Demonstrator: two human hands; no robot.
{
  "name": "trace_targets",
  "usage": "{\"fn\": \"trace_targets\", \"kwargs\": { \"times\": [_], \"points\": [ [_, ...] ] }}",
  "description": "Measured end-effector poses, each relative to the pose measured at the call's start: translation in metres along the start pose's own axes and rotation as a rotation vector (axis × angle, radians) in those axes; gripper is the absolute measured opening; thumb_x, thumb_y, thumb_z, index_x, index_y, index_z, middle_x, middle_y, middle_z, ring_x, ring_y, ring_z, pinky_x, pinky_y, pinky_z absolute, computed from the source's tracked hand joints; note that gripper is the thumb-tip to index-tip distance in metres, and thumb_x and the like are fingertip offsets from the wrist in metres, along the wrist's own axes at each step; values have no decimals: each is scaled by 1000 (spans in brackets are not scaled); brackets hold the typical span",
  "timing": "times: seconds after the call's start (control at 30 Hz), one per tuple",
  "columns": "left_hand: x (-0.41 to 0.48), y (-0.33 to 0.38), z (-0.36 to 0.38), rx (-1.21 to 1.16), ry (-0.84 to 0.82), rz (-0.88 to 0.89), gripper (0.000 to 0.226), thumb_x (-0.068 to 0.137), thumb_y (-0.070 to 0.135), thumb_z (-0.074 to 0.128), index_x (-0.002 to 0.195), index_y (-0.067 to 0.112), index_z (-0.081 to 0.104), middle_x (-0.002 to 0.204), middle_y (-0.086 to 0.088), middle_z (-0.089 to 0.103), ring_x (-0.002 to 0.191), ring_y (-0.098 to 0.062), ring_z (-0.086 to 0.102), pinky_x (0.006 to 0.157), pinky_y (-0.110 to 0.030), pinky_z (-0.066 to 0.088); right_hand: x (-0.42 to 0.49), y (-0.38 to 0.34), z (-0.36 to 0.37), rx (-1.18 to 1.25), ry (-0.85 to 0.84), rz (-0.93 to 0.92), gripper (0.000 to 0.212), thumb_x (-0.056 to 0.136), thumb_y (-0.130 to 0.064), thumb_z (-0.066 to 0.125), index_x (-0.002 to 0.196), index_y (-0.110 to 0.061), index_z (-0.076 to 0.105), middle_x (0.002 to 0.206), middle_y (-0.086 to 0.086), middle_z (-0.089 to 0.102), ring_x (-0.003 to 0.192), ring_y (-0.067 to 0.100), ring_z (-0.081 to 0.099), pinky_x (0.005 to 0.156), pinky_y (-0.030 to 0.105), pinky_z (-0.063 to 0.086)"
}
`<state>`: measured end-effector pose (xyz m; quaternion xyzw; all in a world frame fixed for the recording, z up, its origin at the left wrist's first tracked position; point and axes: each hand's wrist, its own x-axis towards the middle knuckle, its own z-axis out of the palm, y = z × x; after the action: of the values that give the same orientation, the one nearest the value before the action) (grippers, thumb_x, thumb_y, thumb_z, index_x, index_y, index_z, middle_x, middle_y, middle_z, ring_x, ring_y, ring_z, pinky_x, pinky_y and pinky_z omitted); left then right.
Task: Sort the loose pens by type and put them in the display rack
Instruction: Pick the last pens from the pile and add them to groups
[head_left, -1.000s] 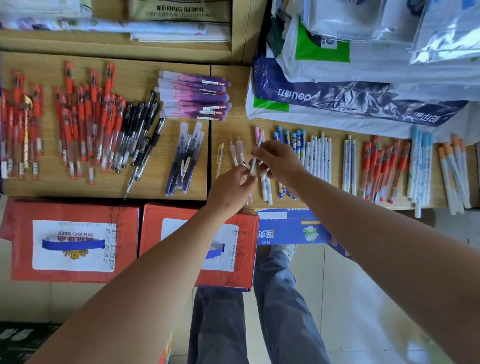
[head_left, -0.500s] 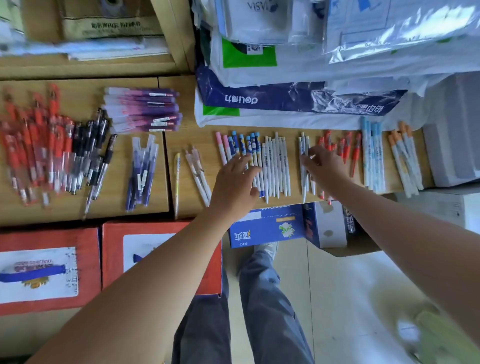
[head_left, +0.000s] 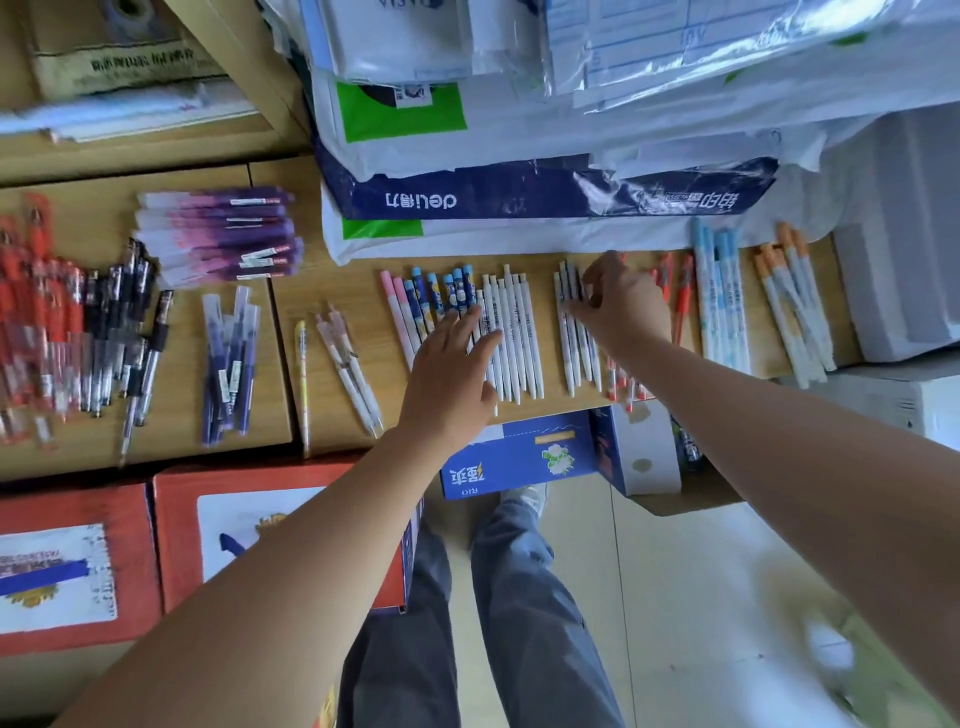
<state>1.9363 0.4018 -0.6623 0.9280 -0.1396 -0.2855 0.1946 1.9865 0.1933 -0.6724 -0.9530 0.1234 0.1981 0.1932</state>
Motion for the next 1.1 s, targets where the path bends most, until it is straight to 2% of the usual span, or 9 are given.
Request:
{"fn": "trace_targets", "kwargs": {
  "times": [0.2,0.3,0.4,0.53,0.67,0.77,0.93,1.03,1.1],
  "points": [
    [1,2,-5,-5,24,-16,55,92,17,53,145,19,37,159,-5,16,147,-26,11,117,-42,17,-1,0,0,53,-14,3,27,86,-27,69,102,-12,54,85,3,62,76,22,63,67,37,57],
    [-3,0,-12,-29,67,-26,48,90,13,54,137,15,47,153,-8,29,142,-26,23,112,-42,27,-4,-8,-3,124,-47,-98,15,89,-18,64,101,-11,58,85,4,65,74,19,64,69,35,58],
    [-15,-7,-18,-55,104,-54,39,89,12,55,128,12,55,140,-9,43,133,-26,35,105,-39,32,-10,-25,-3,177,-120,-202,10,91,-16,61,100,-12,59,82,0,64,68,7,60,71,29,57],
    [-36,-26,-23,-57,127,-95,34,89,11,53,123,12,57,131,-7,49,127,-24,40,101,-36,34,-21,-59,8,172,-156,-223,8,93,-21,60,98,-17,64,83,-2,67,70,12,63,68,28,55],
    [-52,-43,-20,-37,121,-85,40,89,11,53,128,13,54,138,-7,46,130,-25,39,102,-39,37,-32,-81,31,86,-168,-131,11,93,-25,58,100,-20,64,86,-2,67,61,13,61,55,24,50],
    [-55,-53,-13,-37,116,-105,42,89,14,54,131,16,52,142,-6,42,132,-24,37,104,-39,35,-36,-86,47,52,-115,-58,14,92,-23,60,103,-17,64,91,3,69,64,15,62,56,28,54],
    [-53,-60,-6,39,71,-64,49,91,19,54,139,20,43,143,-7,37,132,-28,35,104,-41,35,-37,-94,56,-22,-110,-38,14,92,-23,61,96,-12,68,89,4,69,70,14,62,56,26,53],
    [-51,-63,-5,81,68,-46,48,90,20,55,137,20,44,140,-7,37,127,-28,36,101,-40,36,-36,-99,57,-39,-117,-23,18,91,-29,63,94,-12,67,85,4,68,64,9,55,45,17,37],
    [-48,-66,-6,102,77,-34,47,89,18,56,135,20,46,137,-6,40,124,-28,38,99,-40,36,-36,-103,58,-9,-111,2,24,88,-35,66,93,-11,65,83,3,66,65,10,54,44,17,32]
  ]
}}
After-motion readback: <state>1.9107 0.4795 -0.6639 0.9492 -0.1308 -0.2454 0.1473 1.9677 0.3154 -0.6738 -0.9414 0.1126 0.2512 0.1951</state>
